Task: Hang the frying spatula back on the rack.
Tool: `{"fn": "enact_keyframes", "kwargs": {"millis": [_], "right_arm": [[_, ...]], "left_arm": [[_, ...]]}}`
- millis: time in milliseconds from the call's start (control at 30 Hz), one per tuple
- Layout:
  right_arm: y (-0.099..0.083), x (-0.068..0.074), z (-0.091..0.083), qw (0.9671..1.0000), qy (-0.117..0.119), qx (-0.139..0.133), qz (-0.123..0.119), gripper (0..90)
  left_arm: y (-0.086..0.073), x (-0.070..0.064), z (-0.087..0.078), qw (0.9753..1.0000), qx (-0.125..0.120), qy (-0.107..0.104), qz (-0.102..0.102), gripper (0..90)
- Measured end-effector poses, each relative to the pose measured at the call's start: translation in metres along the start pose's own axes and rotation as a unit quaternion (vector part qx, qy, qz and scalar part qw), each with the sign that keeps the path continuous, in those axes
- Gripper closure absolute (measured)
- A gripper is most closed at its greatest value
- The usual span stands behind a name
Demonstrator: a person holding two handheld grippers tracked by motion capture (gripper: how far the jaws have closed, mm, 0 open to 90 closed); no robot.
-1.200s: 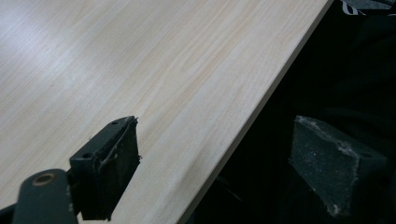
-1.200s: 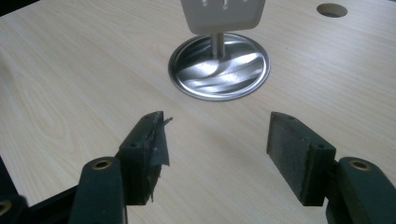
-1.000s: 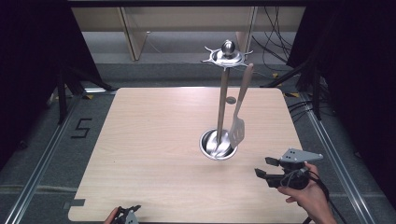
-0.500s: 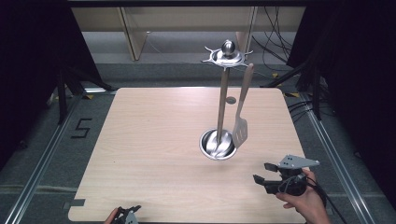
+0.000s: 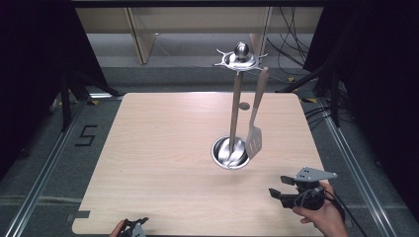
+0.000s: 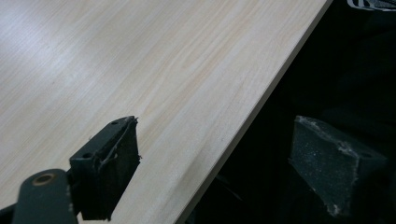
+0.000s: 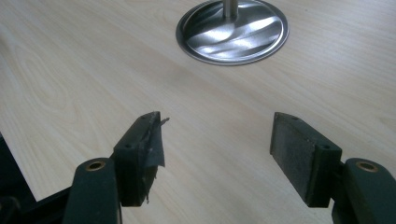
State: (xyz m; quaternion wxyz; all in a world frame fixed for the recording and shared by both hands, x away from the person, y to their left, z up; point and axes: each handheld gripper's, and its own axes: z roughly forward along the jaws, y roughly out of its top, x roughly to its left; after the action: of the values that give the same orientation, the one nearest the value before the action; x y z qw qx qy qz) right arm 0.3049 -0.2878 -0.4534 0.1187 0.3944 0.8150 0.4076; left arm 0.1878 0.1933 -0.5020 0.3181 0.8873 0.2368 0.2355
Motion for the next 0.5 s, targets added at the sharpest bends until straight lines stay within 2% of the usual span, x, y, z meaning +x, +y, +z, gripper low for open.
{"fn": "enact_keyframes", "kwargs": {"millis": [33,67,133,200,233,367,467,500], "right_arm": [[-0.0006,0.0011,-0.0004,1.0000,-0.003,0.001,-0.001,35.3],[-0.0014,0.0006,-0.0002,0.9999,-0.004,-0.002,-0.011,35.3],[-0.0029,0.0016,0.0005,0.9999,-0.003,0.001,-0.014,35.3],[-0.0038,0.0023,0.0004,0.9999,-0.002,0.001,-0.015,35.3],[-0.0045,0.0029,0.0002,0.9999,-0.004,0.000,-0.015,35.3],[-0.0076,0.0056,-0.0005,1.0000,-0.004,0.002,-0.006,35.1],[-0.0092,0.0070,-0.0013,1.0000,-0.004,0.006,0.003,34.7],[-0.0100,0.0064,-0.0005,1.0000,-0.006,-0.002,-0.002,34.5]], "left_arm": [[0.0004,0.0004,-0.0012,1.0000,0.001,0.004,0.008,15.0],[0.0001,-0.0005,-0.0030,1.0000,0.005,0.000,0.002,15.0],[-0.0007,-0.0016,-0.0023,1.0000,0.003,0.004,0.000,15.0],[-0.0005,0.0002,-0.0022,0.9999,0.003,-0.003,0.011,15.0],[-0.0014,-0.0014,-0.0019,1.0000,0.005,-0.006,-0.002,15.0],[-0.0018,-0.0006,-0.0028,0.9999,0.011,0.003,0.004,15.0],[-0.0021,-0.0009,-0.0028,0.9999,0.010,0.001,0.003,15.0],[-0.0019,-0.0010,-0.0030,0.9999,0.009,0.001,0.003,15.0]]}}
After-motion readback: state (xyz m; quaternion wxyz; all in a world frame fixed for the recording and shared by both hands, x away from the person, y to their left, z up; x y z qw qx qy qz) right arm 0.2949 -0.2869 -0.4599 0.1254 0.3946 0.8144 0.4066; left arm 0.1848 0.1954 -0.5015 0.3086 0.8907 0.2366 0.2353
